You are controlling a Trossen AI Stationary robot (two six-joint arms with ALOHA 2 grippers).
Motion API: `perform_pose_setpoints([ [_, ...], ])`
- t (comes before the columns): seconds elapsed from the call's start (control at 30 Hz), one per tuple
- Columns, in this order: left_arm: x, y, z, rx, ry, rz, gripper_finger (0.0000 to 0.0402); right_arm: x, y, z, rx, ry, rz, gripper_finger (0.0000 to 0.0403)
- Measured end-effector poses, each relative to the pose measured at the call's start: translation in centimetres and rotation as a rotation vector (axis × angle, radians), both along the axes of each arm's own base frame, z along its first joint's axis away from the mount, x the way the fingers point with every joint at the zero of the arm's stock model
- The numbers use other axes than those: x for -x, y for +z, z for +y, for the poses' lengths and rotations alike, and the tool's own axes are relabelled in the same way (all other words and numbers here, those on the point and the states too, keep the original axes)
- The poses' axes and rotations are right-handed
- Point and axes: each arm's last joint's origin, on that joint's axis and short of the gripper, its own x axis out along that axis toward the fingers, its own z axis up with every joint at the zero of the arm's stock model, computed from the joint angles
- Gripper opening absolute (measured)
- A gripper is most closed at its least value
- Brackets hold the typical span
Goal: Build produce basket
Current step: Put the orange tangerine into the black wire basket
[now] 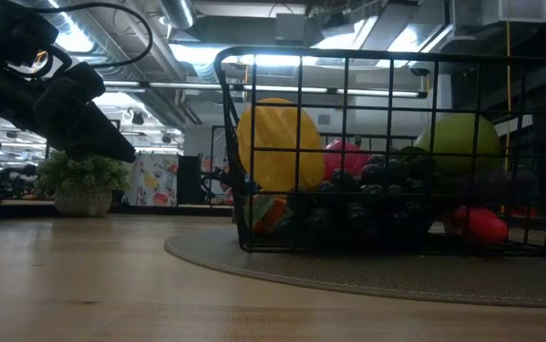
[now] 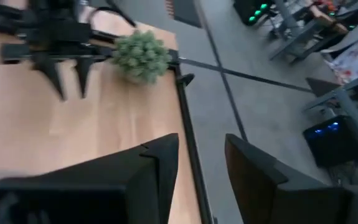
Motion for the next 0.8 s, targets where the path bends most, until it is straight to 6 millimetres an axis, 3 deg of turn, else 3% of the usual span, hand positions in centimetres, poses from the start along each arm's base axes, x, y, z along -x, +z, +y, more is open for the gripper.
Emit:
perform_pose_setpoints([
  [0.2, 0.0, 0.0, 0.0, -0.001, 0.004, 0.001, 0.0157, -2.6, -5.4, -3.3, 0.011, -0.075, -0.050, 0.0130],
  [0.37, 0.0, 0.0, 0.1, -0.007, 0.022, 0.001, 0.0157, -3.1, -10.8, -5.2, -0.104, -0.068, -0.021, 0.0130],
  [0.6, 0.0, 0.0, 0.1, -0.008, 0.024, 0.000, 0.0157, -2.9, -16.9, -6.5, -0.392, 0.048, 0.013, 0.0130],
  [0.8, 0.0, 0.0, 0.1, -0.007, 0.026, 0.000, 0.0157, -5.1, -21.9, -7.0, -0.476, 0.108, 0.014, 0.0130],
])
